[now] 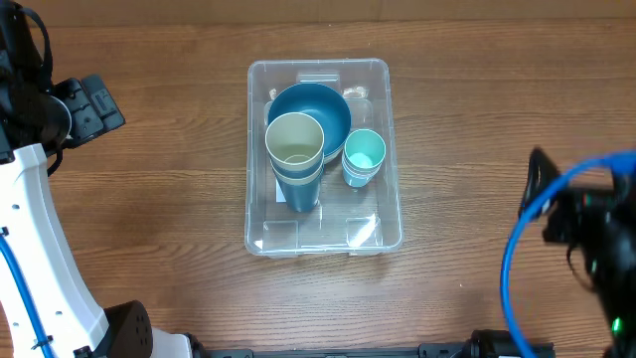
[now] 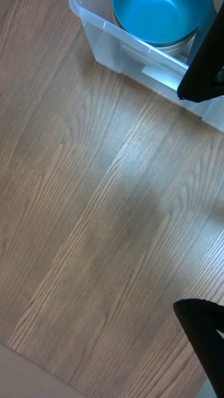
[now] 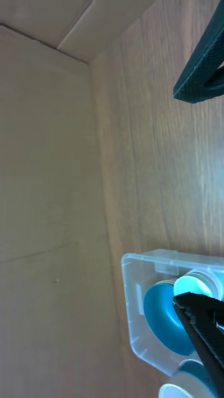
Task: Pack container
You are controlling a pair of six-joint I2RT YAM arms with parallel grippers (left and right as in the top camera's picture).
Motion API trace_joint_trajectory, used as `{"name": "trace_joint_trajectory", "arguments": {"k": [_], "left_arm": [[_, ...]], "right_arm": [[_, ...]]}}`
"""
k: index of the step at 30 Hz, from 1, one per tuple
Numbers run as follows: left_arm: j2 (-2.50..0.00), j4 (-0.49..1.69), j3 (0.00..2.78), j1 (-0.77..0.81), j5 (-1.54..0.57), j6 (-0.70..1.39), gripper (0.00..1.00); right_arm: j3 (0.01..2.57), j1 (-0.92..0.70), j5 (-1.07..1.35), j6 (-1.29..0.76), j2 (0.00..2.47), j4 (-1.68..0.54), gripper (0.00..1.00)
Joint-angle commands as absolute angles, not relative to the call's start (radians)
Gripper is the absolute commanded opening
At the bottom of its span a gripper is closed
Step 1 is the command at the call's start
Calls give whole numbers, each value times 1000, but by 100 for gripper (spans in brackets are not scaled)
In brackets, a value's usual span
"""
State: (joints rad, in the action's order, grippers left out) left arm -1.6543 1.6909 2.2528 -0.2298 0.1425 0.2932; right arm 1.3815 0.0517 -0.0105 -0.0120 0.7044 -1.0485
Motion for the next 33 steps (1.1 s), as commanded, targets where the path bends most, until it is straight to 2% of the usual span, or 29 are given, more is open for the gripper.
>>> {"name": "trace_joint_trajectory", "arguments": {"k": [1, 10, 16, 33], "left_arm": [[-1647, 1689, 2273, -229, 134, 288, 100], [-1647, 1689, 2273, -229, 134, 288, 100], [-1647, 1689, 2273, -229, 134, 288, 100], [-1647, 1689, 2273, -229, 134, 288, 100]], "right_arm": [[1252, 46, -52, 5, 575, -1019, 100], [875, 46, -46, 4, 301, -878, 100], [680, 46, -27, 4, 203, -750, 100], [433, 46, 66, 1, 132, -654, 100]]}}
